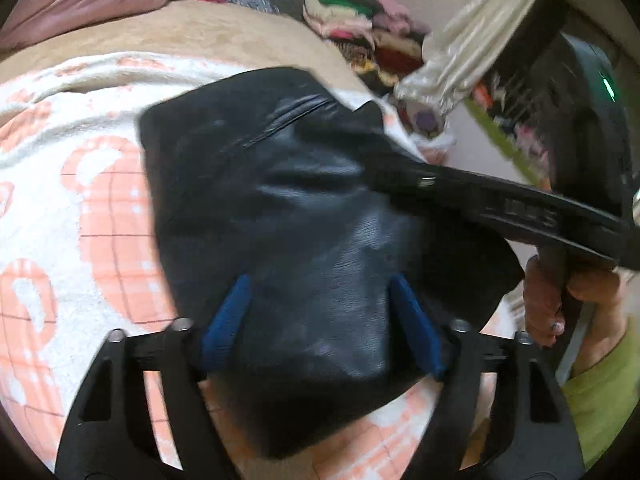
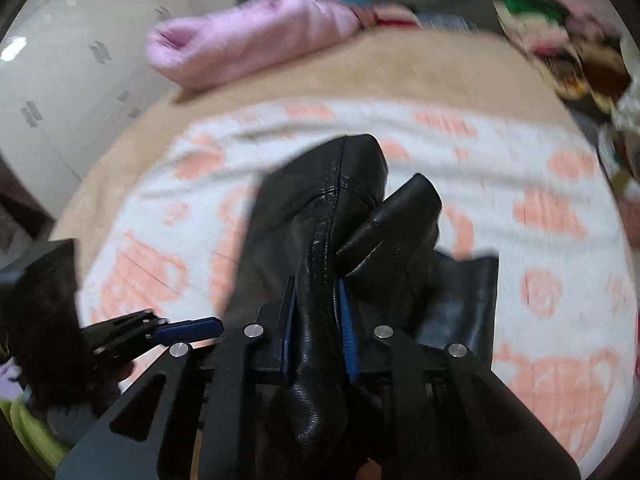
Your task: Fold large clothes
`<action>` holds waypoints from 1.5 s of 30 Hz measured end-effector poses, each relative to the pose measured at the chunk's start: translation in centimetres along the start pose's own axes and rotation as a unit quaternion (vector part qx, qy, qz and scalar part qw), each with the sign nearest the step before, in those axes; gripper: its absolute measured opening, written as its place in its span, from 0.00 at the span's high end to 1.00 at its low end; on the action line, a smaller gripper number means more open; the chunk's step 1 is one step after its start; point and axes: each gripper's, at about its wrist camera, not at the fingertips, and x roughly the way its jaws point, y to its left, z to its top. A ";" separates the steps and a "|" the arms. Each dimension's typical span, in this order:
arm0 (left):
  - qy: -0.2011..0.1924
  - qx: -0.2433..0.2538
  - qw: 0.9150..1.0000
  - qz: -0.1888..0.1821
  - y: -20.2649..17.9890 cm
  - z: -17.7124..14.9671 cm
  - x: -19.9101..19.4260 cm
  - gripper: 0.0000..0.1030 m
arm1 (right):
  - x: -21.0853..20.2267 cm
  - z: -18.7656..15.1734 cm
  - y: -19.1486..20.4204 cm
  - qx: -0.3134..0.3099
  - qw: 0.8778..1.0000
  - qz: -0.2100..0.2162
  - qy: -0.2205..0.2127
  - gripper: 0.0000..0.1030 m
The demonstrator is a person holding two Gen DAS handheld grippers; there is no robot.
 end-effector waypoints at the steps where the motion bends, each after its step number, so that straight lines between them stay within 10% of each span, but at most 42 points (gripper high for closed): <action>1: -0.013 -0.009 1.000 -0.001 0.4 0.3 -1.3 0.33 | -1.5 0.4 0.4 -0.005 1.000 0.010 -0.023 0.83; 7: -0.015 -0.018 0.999 0.026 1.6 1.4 -1.6 0.24 | -7.1 -0.8 -3.8 0.010 0.992 0.060 -0.112 0.83; 18: 0.089 -0.044 0.995 0.006 1.7 -1.3 6.7 0.14 | -1.5 -12.4 -16.0 0.202 0.961 0.151 -0.112 0.79; 23: 0.086 -0.028 0.996 0.022 0.7 -1.3 6.6 0.14 | -0.7 -12.4 -16.8 0.216 0.971 0.091 -0.050 0.17; 29: 0.086 -0.011 0.996 0.027 -0.1 -1.4 6.6 0.14 | 0.1 -9.1 -20.0 0.317 0.946 0.062 -0.011 0.08; 32: 0.090 0.002 0.996 0.027 -0.6 -1.4 6.9 0.14 | 1.5 -6.6 -20.1 0.326 0.945 0.032 0.016 0.11; 35: 0.090 0.012 0.995 0.030 -0.7 -1.0 6.7 0.14 | 2.0 -3.7 -17.1 0.255 0.966 0.039 0.026 0.76; 36: 0.091 0.020 0.995 0.033 -0.8 -0.8 6.5 0.14 | 1.5 -2.9 -15.5 0.215 0.976 0.036 0.015 0.82; 40: 0.087 0.024 0.996 0.025 -0.8 -0.3 6.1 0.12 | -1.0 -2.0 -12.8 0.150 0.976 0.143 -0.068 0.83; 45: 0.107 0.047 0.993 0.030 -1.1 -1.3 7.6 0.12 | 2.6 -6.1 -17.7 0.229 0.964 0.131 -0.031 0.83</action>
